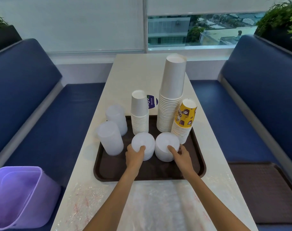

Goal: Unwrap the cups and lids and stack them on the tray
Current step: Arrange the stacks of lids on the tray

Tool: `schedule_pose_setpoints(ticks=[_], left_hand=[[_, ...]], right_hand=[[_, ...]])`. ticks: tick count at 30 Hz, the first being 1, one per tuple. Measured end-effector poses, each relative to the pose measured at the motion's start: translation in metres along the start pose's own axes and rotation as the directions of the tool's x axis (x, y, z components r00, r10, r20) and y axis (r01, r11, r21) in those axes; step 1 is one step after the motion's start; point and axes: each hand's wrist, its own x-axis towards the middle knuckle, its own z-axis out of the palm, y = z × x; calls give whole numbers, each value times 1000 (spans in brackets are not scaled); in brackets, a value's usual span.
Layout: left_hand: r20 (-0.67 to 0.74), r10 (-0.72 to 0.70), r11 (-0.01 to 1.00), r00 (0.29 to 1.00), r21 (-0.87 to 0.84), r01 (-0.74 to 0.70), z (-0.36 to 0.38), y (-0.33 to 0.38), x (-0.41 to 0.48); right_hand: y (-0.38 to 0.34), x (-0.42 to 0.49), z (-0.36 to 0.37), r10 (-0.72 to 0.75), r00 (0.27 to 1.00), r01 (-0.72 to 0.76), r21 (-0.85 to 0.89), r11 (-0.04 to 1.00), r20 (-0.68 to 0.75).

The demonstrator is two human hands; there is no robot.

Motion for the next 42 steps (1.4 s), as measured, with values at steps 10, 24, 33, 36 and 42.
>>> schedule_pose_setpoints(ticks=[10,24,33,36,42], left_hand=[[-15,-12,1000,1000,-9,12,-9,5,9],[-17,678,705,735,298,-643,-56,106,-46],[329,644,676,690,177,-715,5,217,-2],[391,584,708,711,182,-682,25,223,8],[372,541,783,754,103,-613,46,215,21]], right_hand=[[-5,6,12,-37,999,37,8,999,24],[-40,38,-37,-300,922,276,-130,952,-246],[-59,61,-45,-338,941,323,-241,915,-21],[-56,66,-49,-328,945,316,-256,913,-5],[-52,78,-54,-324,943,333,-283,900,77]])
